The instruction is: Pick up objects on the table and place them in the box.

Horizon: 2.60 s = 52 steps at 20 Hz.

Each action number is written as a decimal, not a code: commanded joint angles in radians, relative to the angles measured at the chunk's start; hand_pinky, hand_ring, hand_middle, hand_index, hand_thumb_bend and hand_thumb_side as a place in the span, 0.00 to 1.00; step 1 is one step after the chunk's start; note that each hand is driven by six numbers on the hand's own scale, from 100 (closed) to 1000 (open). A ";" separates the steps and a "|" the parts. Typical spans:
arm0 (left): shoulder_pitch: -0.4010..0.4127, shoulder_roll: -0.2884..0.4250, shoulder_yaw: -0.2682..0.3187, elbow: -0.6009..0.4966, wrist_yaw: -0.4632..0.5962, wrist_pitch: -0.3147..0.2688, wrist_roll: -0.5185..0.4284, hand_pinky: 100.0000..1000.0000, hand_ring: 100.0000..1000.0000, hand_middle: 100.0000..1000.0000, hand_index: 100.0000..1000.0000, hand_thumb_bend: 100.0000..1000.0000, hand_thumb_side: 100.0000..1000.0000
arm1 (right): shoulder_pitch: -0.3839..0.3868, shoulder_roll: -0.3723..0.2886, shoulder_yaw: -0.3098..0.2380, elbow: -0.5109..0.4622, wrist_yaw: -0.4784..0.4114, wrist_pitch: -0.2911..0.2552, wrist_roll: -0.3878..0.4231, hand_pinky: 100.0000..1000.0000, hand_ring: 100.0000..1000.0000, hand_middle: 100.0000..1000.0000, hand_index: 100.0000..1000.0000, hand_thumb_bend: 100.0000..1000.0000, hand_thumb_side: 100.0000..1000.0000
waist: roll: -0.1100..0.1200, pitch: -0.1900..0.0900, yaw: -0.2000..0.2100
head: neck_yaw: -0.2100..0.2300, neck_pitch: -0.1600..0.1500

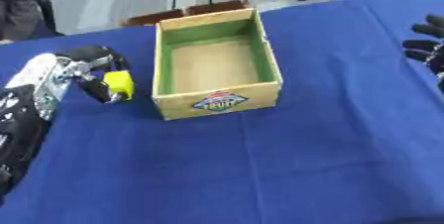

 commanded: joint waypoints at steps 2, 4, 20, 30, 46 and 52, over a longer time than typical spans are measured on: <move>-0.011 0.016 0.002 -0.003 -0.012 0.000 0.012 0.64 0.53 0.57 0.77 0.25 0.14 | -0.012 -0.025 -0.005 -0.021 0.000 -0.002 0.001 0.79 0.74 0.78 0.89 0.08 0.78 | -0.006 -0.016 0.000 | -0.002 -0.006; -0.009 0.016 0.003 -0.002 -0.011 0.002 0.016 0.59 0.49 0.54 0.74 0.20 0.14 | -0.012 -0.025 -0.005 -0.021 0.000 -0.002 0.001 0.79 0.74 0.78 0.89 0.08 0.77 | -0.007 -0.016 0.001 | -0.003 -0.007; -0.035 0.031 0.010 -0.092 0.134 0.020 0.033 0.22 0.20 0.27 0.45 0.07 0.14 | -0.007 -0.026 -0.007 -0.019 -0.002 -0.004 0.002 0.79 0.74 0.78 0.89 0.08 0.78 | -0.012 -0.028 0.011 | -0.008 -0.005; -0.120 -0.014 -0.012 -0.189 0.208 0.021 0.005 0.22 0.19 0.26 0.44 0.06 0.15 | -0.009 -0.026 0.000 -0.015 -0.005 -0.002 0.008 0.79 0.74 0.78 0.89 0.08 0.78 | -0.012 -0.041 -0.012 | 0.004 -0.009; -0.131 -0.164 -0.047 -0.151 0.163 -0.008 0.024 0.23 0.19 0.26 0.45 0.05 0.16 | -0.032 -0.018 0.014 -0.019 -0.006 0.001 0.024 0.79 0.74 0.78 0.89 0.08 0.78 | 0.010 -0.020 -0.083 | 0.032 -0.038; -0.099 -0.191 -0.033 -0.076 0.128 0.006 0.043 0.24 0.20 0.27 0.46 0.04 0.17 | -0.032 -0.016 0.013 -0.020 -0.005 0.002 0.024 0.79 0.74 0.78 0.89 0.08 0.78 | 0.013 -0.013 -0.085 | 0.030 -0.042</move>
